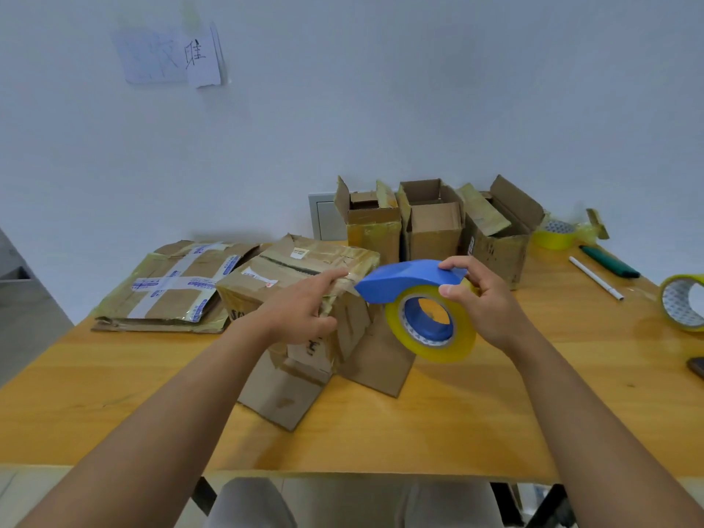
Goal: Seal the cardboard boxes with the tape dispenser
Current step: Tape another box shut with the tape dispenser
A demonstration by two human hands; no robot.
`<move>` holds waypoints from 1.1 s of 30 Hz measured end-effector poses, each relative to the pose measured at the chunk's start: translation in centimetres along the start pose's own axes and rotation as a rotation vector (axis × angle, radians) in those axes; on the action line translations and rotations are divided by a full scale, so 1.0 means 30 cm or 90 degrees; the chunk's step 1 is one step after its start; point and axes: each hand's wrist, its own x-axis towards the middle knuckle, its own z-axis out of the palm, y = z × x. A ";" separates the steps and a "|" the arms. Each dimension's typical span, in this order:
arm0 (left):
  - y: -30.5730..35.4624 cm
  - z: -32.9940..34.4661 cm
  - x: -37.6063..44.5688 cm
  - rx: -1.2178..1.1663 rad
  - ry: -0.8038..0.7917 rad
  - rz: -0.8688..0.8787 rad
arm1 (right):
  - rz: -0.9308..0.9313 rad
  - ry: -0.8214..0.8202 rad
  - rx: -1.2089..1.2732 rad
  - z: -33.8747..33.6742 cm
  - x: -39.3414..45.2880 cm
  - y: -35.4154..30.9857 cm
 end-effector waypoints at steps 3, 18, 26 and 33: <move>-0.010 0.000 0.009 0.052 -0.003 0.010 | 0.000 0.027 -0.022 -0.044 -0.041 0.023; 0.110 0.067 0.120 0.085 0.111 -0.094 | -0.053 -0.107 -0.219 0.022 -0.027 -0.025; 0.085 0.064 0.145 0.149 -0.013 -0.101 | -0.024 -0.163 -0.243 0.014 0.032 -0.035; 0.092 0.058 0.146 0.172 -0.041 -0.104 | 0.026 -0.162 -0.239 0.094 0.137 -0.109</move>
